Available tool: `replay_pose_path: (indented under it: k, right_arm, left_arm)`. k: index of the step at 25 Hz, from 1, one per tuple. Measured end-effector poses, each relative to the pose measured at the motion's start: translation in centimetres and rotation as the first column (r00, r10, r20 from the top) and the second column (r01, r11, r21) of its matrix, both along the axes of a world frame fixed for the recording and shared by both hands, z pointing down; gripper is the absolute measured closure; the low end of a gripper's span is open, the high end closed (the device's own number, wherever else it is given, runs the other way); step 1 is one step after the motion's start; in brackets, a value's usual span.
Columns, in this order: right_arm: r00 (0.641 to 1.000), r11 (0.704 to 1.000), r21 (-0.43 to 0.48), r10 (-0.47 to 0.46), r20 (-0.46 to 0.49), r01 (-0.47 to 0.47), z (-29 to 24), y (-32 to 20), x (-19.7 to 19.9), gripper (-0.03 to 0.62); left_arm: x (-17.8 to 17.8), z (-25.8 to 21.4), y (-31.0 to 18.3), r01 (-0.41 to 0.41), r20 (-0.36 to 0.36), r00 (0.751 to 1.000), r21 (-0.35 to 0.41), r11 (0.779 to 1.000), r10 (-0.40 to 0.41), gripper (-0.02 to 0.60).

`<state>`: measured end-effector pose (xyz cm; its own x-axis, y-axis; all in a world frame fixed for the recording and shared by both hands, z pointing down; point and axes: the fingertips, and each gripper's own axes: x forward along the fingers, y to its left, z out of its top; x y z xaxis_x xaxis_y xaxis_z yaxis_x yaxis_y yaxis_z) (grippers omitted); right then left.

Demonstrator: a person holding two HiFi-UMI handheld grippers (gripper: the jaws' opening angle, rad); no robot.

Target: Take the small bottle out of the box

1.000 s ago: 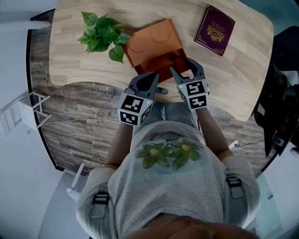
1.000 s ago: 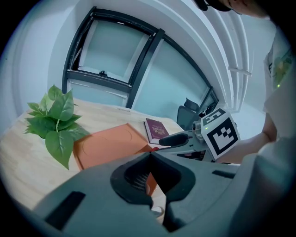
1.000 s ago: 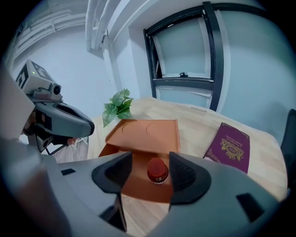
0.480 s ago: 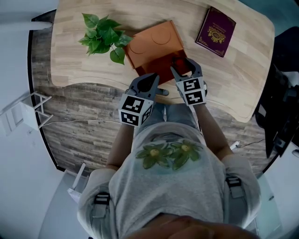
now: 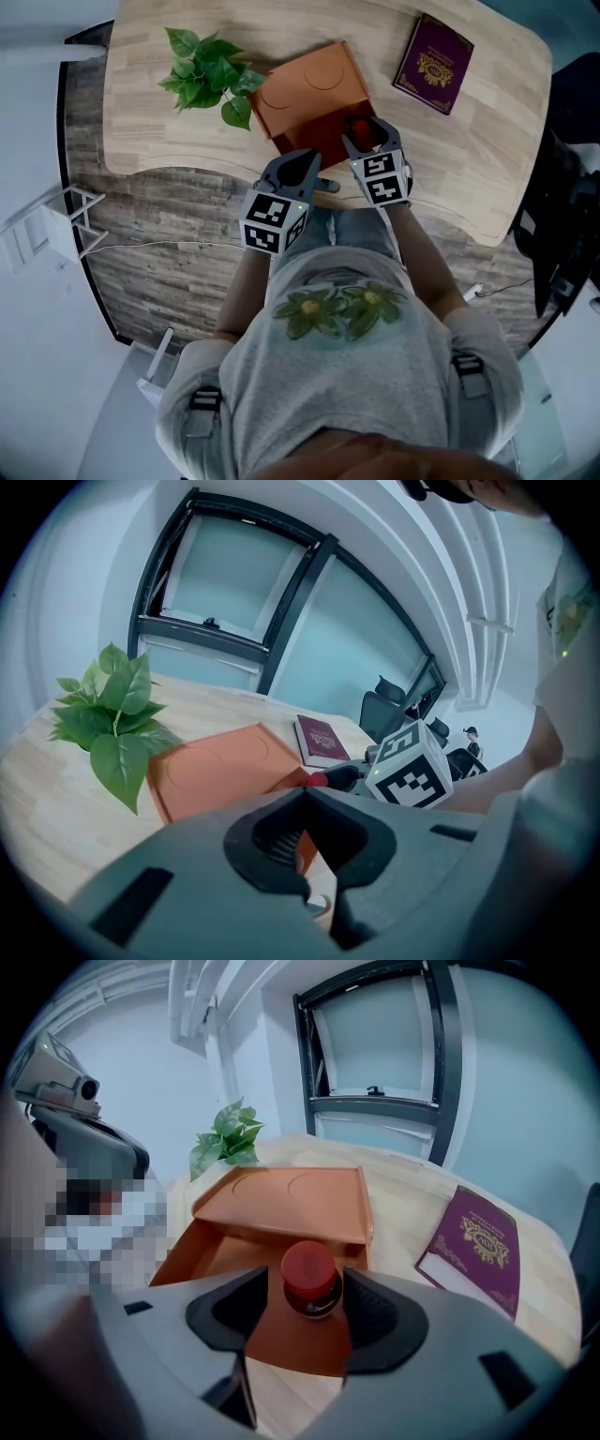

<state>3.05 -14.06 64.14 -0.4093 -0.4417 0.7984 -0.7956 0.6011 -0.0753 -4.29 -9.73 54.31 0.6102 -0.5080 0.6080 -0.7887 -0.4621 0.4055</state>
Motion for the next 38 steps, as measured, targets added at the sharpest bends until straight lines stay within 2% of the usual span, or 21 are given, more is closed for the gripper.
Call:
replay_pose_path:
  k: [26,38]
  right_arm:
    - [0.993,0.999,-0.02,-0.037,-0.111,0.035,2.1,-0.6,0.4,0.373]
    - [0.994,0.997,-0.034,-0.068,-0.087,0.065,1.8,-0.3,0.3,0.376]
  left_arm:
    - [0.1,-0.3,0.0,0.012,-0.005,1.0,0.002,1.0,-0.012,0.574]
    - [0.0,-1.1,-0.3,0.018,0.0,1.0,0.028,0.999,-0.018,0.574]
